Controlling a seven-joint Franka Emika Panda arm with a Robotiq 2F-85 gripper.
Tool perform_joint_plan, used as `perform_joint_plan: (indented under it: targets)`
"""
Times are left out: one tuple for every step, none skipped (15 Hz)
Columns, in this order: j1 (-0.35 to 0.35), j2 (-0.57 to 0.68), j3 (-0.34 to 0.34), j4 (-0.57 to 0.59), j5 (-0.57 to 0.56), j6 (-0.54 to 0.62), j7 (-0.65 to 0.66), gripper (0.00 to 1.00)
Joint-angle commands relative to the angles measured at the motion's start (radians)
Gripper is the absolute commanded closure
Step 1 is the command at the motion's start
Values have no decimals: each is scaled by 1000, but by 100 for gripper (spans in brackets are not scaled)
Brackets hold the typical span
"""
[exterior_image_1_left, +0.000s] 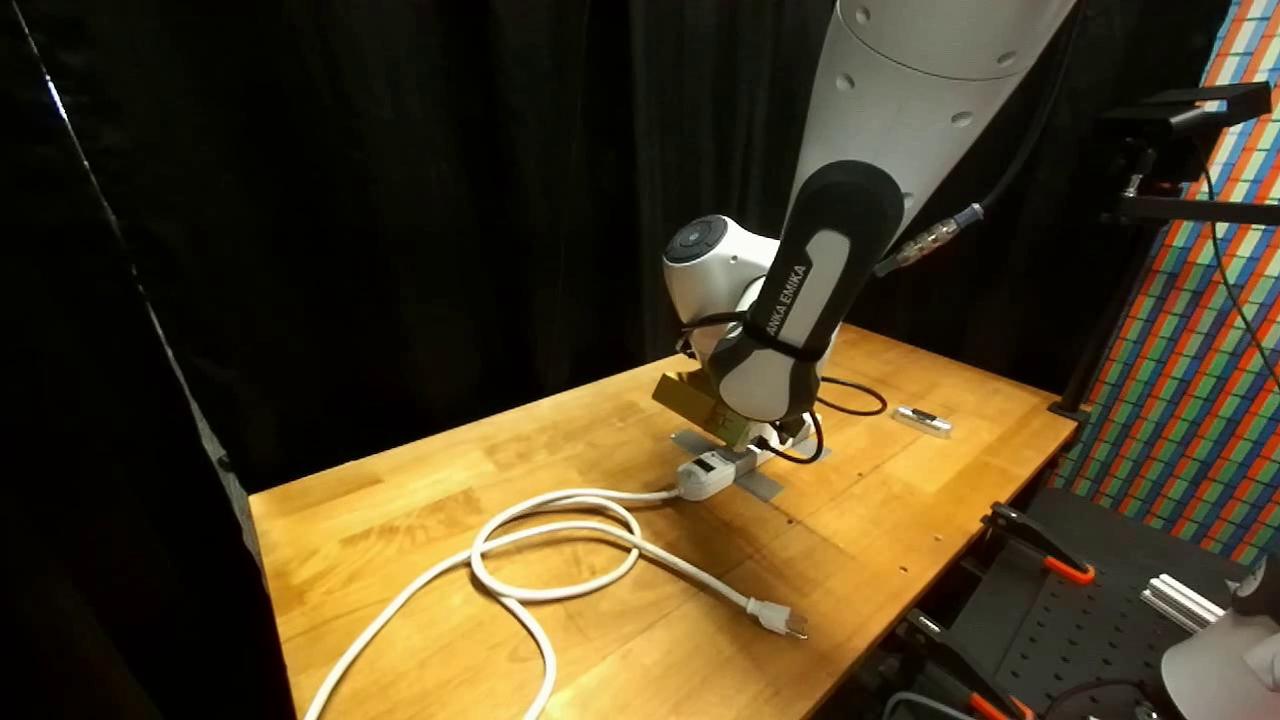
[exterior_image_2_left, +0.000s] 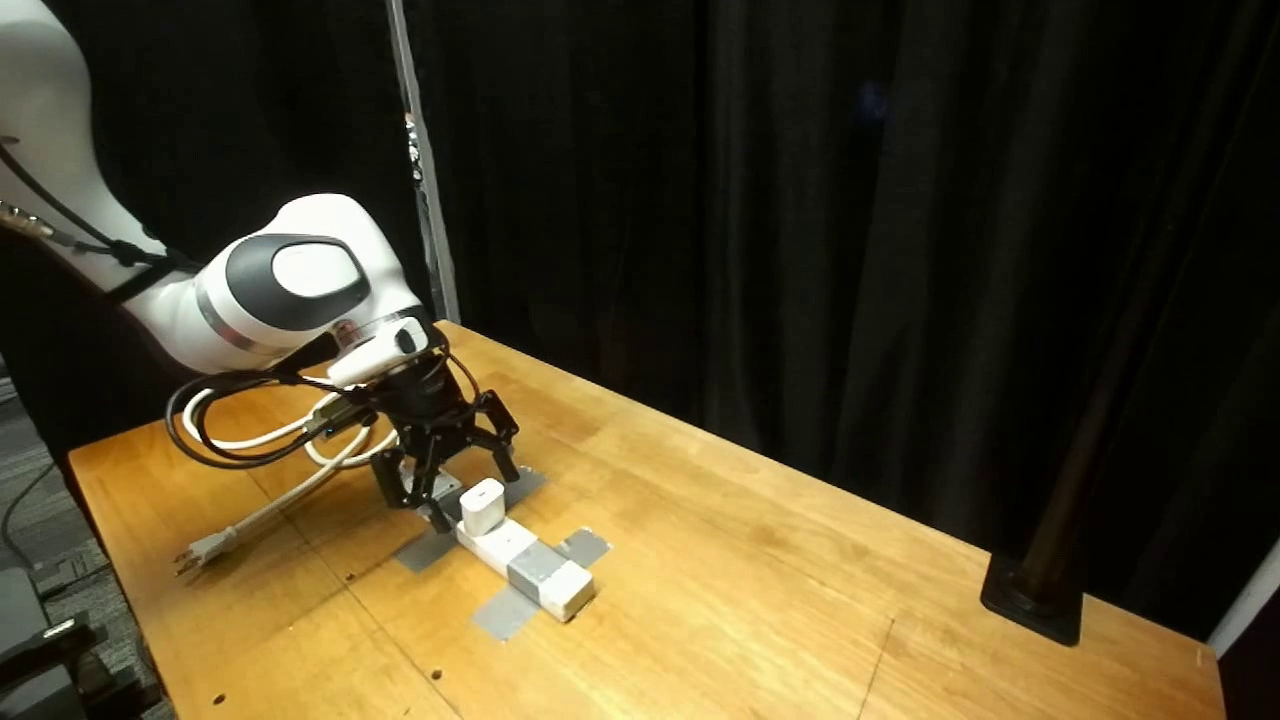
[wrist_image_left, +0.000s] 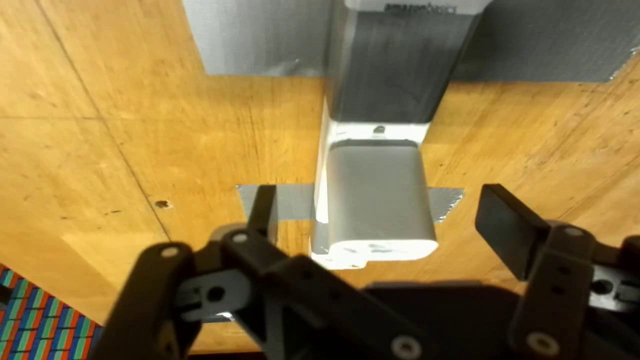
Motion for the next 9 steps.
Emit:
perform_joint_plan:
  targets:
    - [92, -103, -82, -96, -84, 98, 39, 0]
    - [94, -134, -88, -106, -83, 90, 30, 0]
    - [92, -158, -91, -118, -82, 88, 19, 0]
    - [92, -183, -96, -121, -79, 74, 11, 0]
    - [93, -194, -97, -129, -27, 69, -29, 0]
    - [79, -196, -87, -126, 6, 54, -52, 0]
    - [-21, -10, 20, -6, -39, -2, 27, 0]
    - [-21, -10, 20, -6, -39, -2, 27, 0]
    - [-21, -10, 20, -6, -39, -2, 27, 0]
